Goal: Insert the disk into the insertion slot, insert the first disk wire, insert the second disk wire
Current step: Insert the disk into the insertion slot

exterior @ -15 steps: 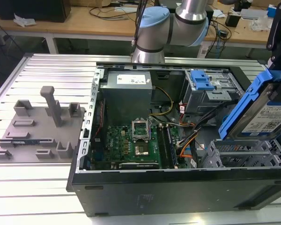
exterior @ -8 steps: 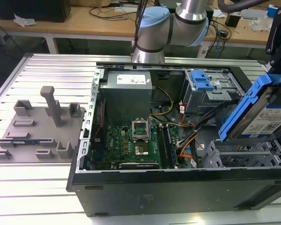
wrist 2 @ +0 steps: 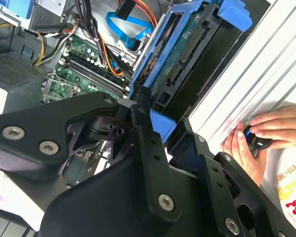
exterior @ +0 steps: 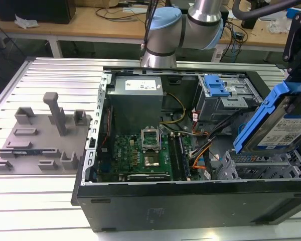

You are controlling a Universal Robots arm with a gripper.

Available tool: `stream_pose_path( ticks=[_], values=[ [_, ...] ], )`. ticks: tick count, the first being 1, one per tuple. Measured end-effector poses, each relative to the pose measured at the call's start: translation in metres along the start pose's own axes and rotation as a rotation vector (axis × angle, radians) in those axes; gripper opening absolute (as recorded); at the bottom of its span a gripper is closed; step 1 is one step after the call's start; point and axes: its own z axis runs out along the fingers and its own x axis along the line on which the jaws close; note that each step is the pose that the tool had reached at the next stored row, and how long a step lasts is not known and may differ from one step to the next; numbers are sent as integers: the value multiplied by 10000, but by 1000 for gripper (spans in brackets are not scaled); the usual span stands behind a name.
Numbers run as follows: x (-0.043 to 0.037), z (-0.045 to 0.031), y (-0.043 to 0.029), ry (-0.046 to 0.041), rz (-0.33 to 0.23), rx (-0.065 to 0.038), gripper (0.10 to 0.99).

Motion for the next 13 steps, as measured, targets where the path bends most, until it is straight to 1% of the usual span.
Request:
stream_pose_path(
  ticks=[6,13],
  values=[
    [14,14,4,3,-5,-1,369],
    [34,67,6,-1,-5,0,369]
  ],
)
